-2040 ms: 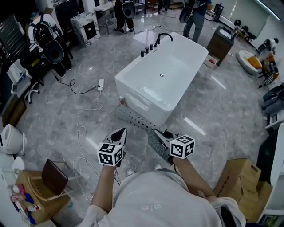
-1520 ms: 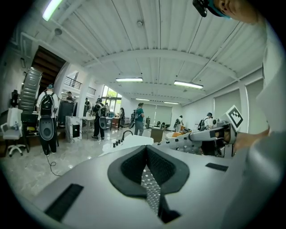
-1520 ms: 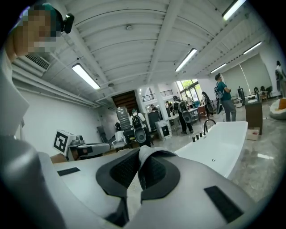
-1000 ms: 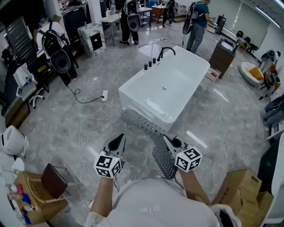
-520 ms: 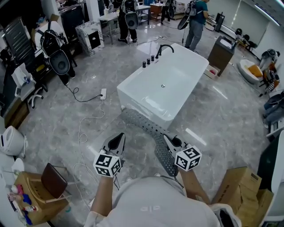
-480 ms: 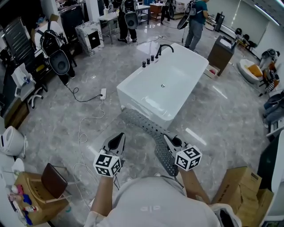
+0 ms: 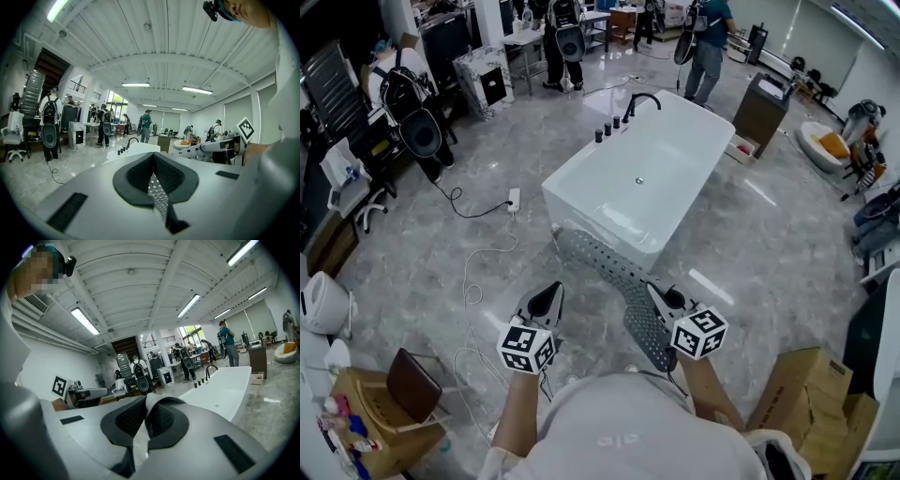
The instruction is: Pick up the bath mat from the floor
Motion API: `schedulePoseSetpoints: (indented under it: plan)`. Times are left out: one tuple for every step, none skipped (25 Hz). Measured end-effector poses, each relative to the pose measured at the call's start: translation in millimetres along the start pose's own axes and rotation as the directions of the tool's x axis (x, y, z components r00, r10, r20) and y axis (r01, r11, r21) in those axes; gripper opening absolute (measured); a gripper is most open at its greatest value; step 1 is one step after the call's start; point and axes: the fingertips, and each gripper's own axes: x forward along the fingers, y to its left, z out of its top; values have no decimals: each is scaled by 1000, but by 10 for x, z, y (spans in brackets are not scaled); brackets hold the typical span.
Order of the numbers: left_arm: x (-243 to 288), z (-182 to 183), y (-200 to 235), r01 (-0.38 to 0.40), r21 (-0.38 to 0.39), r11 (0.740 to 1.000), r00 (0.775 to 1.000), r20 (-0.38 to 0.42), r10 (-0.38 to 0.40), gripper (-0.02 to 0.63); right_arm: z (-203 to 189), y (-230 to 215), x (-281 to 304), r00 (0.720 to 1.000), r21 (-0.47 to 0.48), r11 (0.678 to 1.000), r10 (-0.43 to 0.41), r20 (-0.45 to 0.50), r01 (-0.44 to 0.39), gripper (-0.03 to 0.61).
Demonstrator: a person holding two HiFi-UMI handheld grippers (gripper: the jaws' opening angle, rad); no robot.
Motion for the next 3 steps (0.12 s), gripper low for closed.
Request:
schedulePoseSetpoints:
  plan:
    - [-3, 1, 4, 0, 0, 1000, 1000, -1, 0, 17, 4, 2, -6, 1000, 0, 1000, -1, 0, 1, 34]
    - [-7, 4, 7, 1, 1, 1000, 1000, -1, -1, 17, 8, 3, -12, 1000, 0, 1000, -2, 1, 2, 34]
    - [-10, 7, 10, 2, 1, 1000, 1000, -2, -2, 17, 12, 3, -19, 1000, 0, 1000, -4, 2, 4, 34]
